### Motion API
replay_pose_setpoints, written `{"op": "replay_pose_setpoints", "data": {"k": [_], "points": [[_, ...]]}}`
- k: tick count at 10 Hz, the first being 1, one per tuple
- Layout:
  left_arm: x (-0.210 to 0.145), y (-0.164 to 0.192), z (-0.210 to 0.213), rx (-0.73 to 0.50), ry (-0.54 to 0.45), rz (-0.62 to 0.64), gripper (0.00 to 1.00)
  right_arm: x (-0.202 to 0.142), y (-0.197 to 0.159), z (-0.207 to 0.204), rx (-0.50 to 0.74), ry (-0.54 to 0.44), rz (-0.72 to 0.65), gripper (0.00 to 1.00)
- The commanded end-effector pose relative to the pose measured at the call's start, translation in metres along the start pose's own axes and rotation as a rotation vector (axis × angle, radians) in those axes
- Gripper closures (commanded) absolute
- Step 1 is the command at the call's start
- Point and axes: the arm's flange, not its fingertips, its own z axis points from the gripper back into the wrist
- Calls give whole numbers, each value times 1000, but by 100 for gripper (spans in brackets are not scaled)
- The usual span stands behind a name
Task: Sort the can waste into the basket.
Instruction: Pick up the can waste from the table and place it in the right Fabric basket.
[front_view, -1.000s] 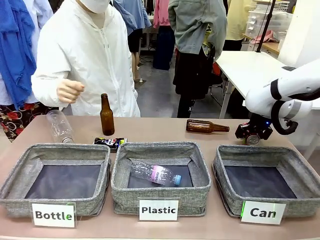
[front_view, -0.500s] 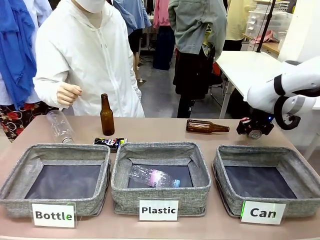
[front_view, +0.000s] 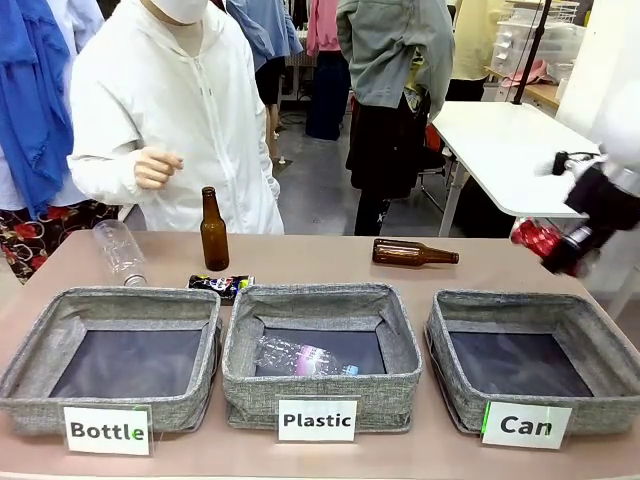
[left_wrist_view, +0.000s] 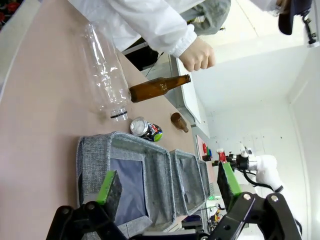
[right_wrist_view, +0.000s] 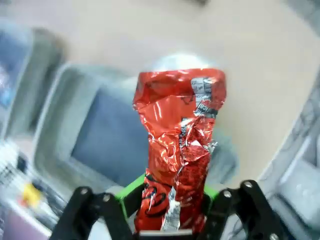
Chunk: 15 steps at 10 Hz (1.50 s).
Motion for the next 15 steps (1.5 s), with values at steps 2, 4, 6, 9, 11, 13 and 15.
{"op": "replay_pose_setpoints", "data": {"k": [2, 4, 6, 9, 11, 13, 15], "points": [[0, 1, 0, -15, -2, -20, 0, -53, 17, -7, 209, 52, 530, 100], [0, 1, 0, -15, -2, -20, 0, -62, 16, -16, 283, 20, 740, 100], [0, 1, 0, -15, -2, -20, 0, -60, 18, -18, 251, 17, 758, 100], [0, 1, 0, -15, -2, -20, 0, -54, 20, -22, 230, 17, 749, 100], [0, 1, 0, -15, -2, -20, 0, -52, 20, -24, 240, 16, 737, 25], [0, 1, 0, -15, -2, -20, 0, -51, 20, -24, 231, 23, 741, 0], [0, 1, 0, -15, -2, -20, 0, -47, 21, -23, 230, 21, 741, 0]]}}
